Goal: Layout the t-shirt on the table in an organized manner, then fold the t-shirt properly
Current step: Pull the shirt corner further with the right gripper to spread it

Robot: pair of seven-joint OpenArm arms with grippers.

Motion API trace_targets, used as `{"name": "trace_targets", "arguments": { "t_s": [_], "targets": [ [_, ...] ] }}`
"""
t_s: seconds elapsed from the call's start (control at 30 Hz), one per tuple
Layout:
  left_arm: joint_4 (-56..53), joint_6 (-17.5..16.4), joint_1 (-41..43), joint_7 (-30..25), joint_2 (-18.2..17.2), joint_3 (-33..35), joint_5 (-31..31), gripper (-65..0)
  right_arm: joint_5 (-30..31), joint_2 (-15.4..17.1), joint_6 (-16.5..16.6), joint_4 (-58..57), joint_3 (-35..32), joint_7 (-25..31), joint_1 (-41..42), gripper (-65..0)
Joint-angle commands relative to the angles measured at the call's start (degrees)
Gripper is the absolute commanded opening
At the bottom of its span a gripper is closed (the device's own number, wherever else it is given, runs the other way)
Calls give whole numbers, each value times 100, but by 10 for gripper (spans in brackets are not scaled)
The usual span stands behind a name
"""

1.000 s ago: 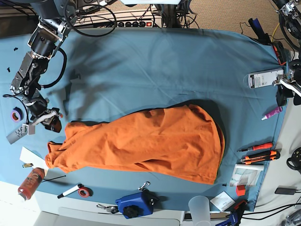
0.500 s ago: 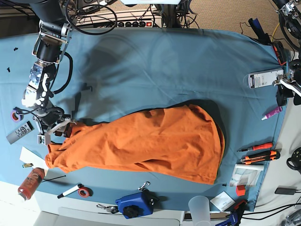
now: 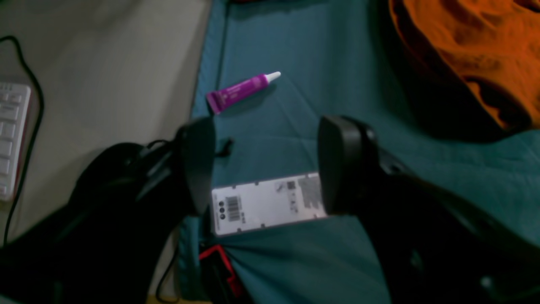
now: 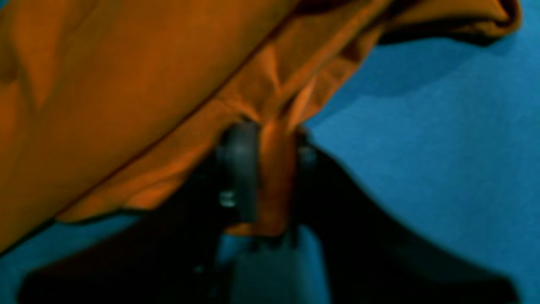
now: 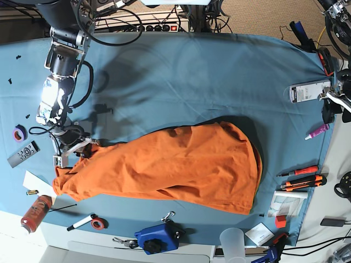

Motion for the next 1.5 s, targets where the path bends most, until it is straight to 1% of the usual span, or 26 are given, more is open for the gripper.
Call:
{"name": "trace_targets", "arguments": {
  "t_s": [0.0,0.03,0.17,0.3,0.4,0.43,0.47,0.5,0.53,0.57,0.63,0.67,0.73,0.8,0.83,0.9,0.97,1.0,1.07,1.13,1.2,1.27,1.33,1.4,1.43,1.47],
  "targets": [
    [96,-22,-31,-144,-109,-26,-79,-266,-11,63,-7,94,17,-267,111,-628],
    [96,-22,-31,-144,-109,-28,-76,-266,-7,61,-9,153,17,-452,109,-650],
    [98,-22,-33,-149,-109,-26,-79,-266,175,63,-11,664,22,-1329,103,-650],
    [98,-22,-31,-149,-109,-26,-81,-266,542,66,-20,1749,44,-2214,28,-650],
    [96,-20,-31,-144,-109,-24,-81,-266,728,63,-26,2833,273,-2275,-254,-650],
    [98,-20,-31,-144,-109,-17,-79,-266,940,63,-26,3202,396,-2420,-363,-650],
    [98,-20,-31,-140,-109,-17,-79,-266,1233,63,-22,3593,531,-2691,-479,-650],
    [96,-22,-28,-131,-109,-17,-79,-266,1497,63,28,3998,673,-2955,-599,-650],
    [96,-22,-28,-125,-109,-17,-79,-266,1650,63,142,4374,820,-3086,-730,-650],
    [98,-22,-28,-125,-109,-17,-81,-266,1711,63,223,4704,979,-3080,-872,-650],
    [96,-20,-31,-127,-109,-17,-81,-266,1867,63,232,5200,1342,-3047,-1169,-650],
    [96,-22,-28,-125,-109,-17,-83,-266,2046,68,243,5366,1521,-3091,-1327,-650],
    [98,-20,-26,-118,-109,-17,-151,-266,2542,127,446,5608,1829,-3254,-1694,-650],
    [96,-24,-28,-52,-109,-9,-310,-266,2933,160,492,5761,2177,-3383,-2055,-650],
    [98,-70,-26,9,-107,-7,-387,-266,3071,155,490,5792,2378,-3416,-2214,-650],
    [96,-317,-26,118,-48,-7,-581,-266,3222,153,492,5790,2761,-3445,-2498,-650],
    [96,-485,-26,188,111,-7,-868,-266,3329,157,501,5790,3058,-3453,-2743,-650],
    [96,-616,-26,225,232,-7,-1038,-266,3379,157,564,5790,3176,-3453,-2850,-650],
    [98,-872,-26,326,522,-4,-1364,-266,3445,157,745,5790,3307,-3453,-3027,-650],
    [96,-1062,-28,424,837,9,-1609,-266,3447,153,750,5790,3316,-3453,-3143,-650],
    [96,-1071,-28,481,1141,138,-1685,-266,3442,116,748,5790,3316,-3456,-3176,-650],
    [96,-1075,-24,485,1386,424,-1679,-266,3445,92,750,5790,3316,-3458,-3176,-650],
    [96,-1071,-28,476,1567,831,-1613,-266,3442,92,750,5790,3307,-3456,-3174,-650],
    [96,-1038,-31,470,1670,1344,-1381,-265,3440,92,750,5790,3307,-3456,-3174,-650],
    [96,-933,-28,457,1683,1615,-1222,-266,3440,92,750,5790,3307,-3456,-3176,-650],
    [96,-752,-28,452,1683,1880,-1075,-266,3416,92,750,5790,3307,-3453,-3174,-650]
  ]
}}
